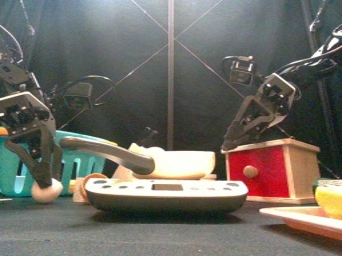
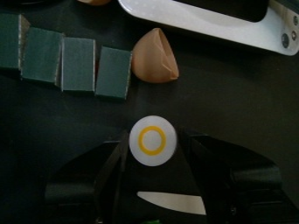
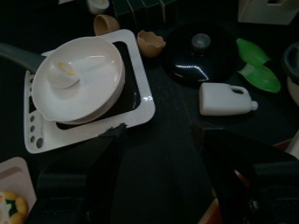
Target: Place egg half to left of stove
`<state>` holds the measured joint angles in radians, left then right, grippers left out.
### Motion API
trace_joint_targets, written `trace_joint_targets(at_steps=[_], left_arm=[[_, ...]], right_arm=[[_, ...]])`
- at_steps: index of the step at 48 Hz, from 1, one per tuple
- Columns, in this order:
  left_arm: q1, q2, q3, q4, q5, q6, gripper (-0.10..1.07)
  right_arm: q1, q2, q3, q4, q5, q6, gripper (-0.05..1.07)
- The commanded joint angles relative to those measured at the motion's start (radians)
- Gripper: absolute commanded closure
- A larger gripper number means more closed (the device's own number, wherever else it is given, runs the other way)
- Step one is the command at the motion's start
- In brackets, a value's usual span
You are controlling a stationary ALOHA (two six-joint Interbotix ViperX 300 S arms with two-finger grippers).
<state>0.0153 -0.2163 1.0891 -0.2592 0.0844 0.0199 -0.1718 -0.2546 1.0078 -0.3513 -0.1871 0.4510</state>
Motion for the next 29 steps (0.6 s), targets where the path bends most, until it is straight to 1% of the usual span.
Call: trace_joint_targets(at_steps=[1, 20, 29], left_arm=[[0.003, -0.002, -0.026, 0.005, -0.003, 0.002, 0.09], [-0.002, -0.052, -0.040, 0.008, 0.000, 0.002, 0.08], [-0.003, -0.054, -0.040, 0.008, 0.000, 0.002, 0.08]], right_arm=[[0.000, -0.014, -0.017, 0.000, -0.003, 0.002, 0.10], [0.000, -0.014, -0.015, 0.000, -0.003, 0.002, 0.10], [0.000, -0.014, -0.017, 0.000, -0.003, 0.002, 0.10]])
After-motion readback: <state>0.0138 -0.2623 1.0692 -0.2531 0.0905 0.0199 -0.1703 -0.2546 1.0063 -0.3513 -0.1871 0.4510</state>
